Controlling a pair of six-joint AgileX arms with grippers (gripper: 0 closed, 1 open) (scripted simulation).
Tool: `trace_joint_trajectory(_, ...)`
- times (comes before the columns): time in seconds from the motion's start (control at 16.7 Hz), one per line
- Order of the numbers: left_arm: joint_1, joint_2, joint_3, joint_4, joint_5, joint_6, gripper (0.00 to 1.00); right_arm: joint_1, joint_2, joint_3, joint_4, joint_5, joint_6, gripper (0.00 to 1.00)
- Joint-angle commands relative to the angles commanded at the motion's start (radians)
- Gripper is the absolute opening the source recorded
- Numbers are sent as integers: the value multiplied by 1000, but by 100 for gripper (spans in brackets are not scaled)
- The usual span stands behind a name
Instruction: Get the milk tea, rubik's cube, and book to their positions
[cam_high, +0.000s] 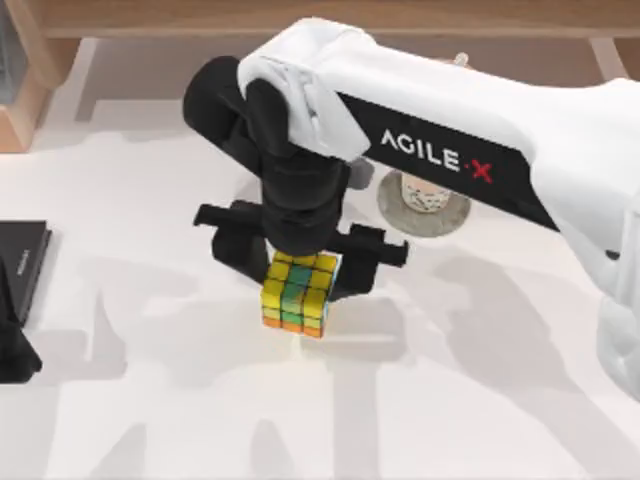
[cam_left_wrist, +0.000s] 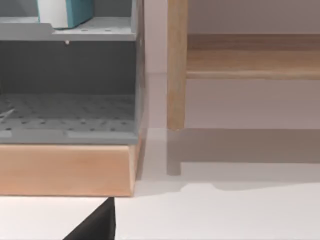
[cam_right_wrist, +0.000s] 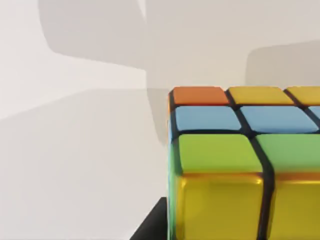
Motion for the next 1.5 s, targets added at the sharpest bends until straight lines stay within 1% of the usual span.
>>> trace_joint_trajectory(0.18, 0, 0, 0, 0, 0, 0, 100, 8, -53, -14, 118, 60, -98, 0)
trace_joint_trajectory(0.36, 0, 0, 0, 0, 0, 0, 100, 11, -121, -40, 297, 152, -242, 0)
trace_joint_trajectory(0.9, 0, 0, 0, 0, 0, 0, 100, -44, -331, -150, 964, 504, -770, 0)
trace_joint_trajectory(1.14, 0, 0, 0, 0, 0, 0, 100, -88, -401, -191, 1194, 644, -973, 0)
trace_joint_trajectory(1.32, 0, 0, 0, 0, 0, 0, 100, -115, -425, -210, 1287, 704, -1060, 0)
trace_joint_trajectory(1.5, 0, 0, 0, 0, 0, 0, 100, -119, -428, -213, 1298, 712, -1071, 0)
